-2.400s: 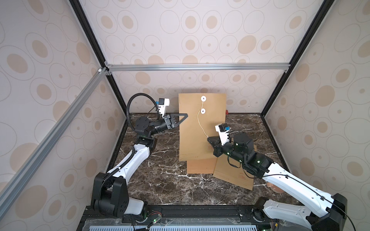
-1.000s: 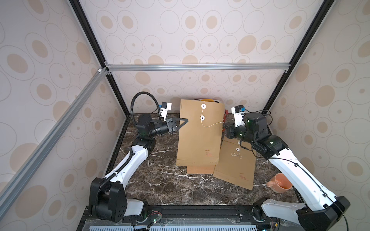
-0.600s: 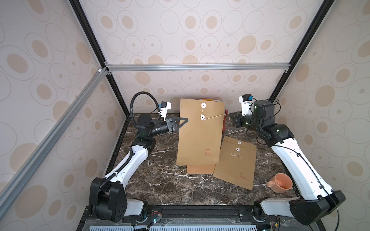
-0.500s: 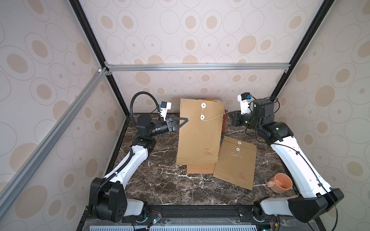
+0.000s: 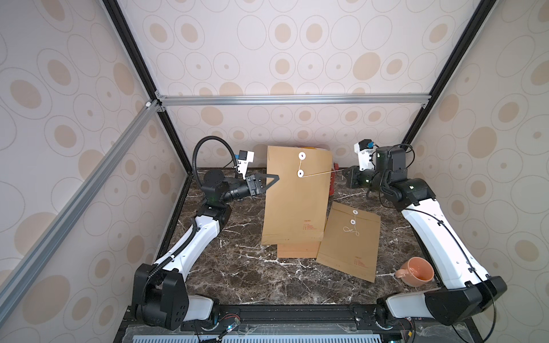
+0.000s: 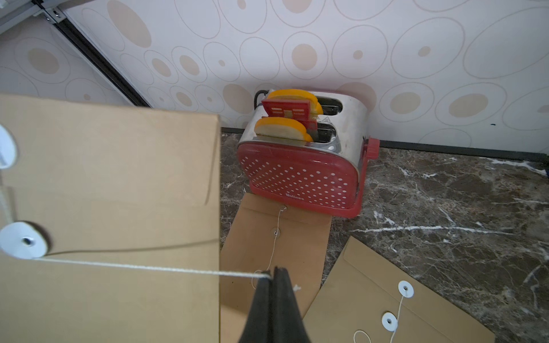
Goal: Close the mouth of the file bag
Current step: Close the file bag.
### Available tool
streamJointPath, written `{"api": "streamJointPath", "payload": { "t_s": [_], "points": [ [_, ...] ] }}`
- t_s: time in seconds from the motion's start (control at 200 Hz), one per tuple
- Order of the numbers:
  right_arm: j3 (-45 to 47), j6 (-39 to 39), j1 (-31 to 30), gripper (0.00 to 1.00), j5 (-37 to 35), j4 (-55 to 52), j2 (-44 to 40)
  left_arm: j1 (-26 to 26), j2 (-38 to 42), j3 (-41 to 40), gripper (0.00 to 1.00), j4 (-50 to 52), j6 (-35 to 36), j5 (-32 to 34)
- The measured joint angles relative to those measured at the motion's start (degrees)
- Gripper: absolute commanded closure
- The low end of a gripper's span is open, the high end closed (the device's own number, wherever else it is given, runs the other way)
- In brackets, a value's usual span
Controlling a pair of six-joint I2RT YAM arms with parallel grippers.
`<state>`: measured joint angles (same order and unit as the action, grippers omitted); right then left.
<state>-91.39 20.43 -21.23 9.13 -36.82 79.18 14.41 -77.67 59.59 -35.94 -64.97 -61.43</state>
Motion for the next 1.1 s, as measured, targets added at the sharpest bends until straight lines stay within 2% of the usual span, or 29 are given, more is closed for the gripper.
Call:
{"api": "streamJointPath", "payload": {
  "t_s": [0.165, 0.471, 0.771, 1.097],
  "points": [
    [-0.5, -0.3, 0.2, 1.0, 1.1, -0.2, 1.7, 0.1, 0.0, 0.0, 1.0, -1.6, -1.1, 0.0],
    [-2.9, -0.4, 0.5, 1.0, 3.9, -0.1, 2.1, 0.1, 0.0, 0.5, 1.0, 4.6, 2.2, -0.1],
    [-10.6, -1.6, 0.5, 1.0, 4.1, -2.3, 3.5, 0.1, 0.0, 1.1, 1.0, 8.2, 4.7, -0.2],
    [-11.1, -1.9, 0.5, 1.0, 4.6, -3.0, 6.7, 0.1, 0.0, 1.7, 1.0, 9.6, 5.7, -0.2]
  ]
}}
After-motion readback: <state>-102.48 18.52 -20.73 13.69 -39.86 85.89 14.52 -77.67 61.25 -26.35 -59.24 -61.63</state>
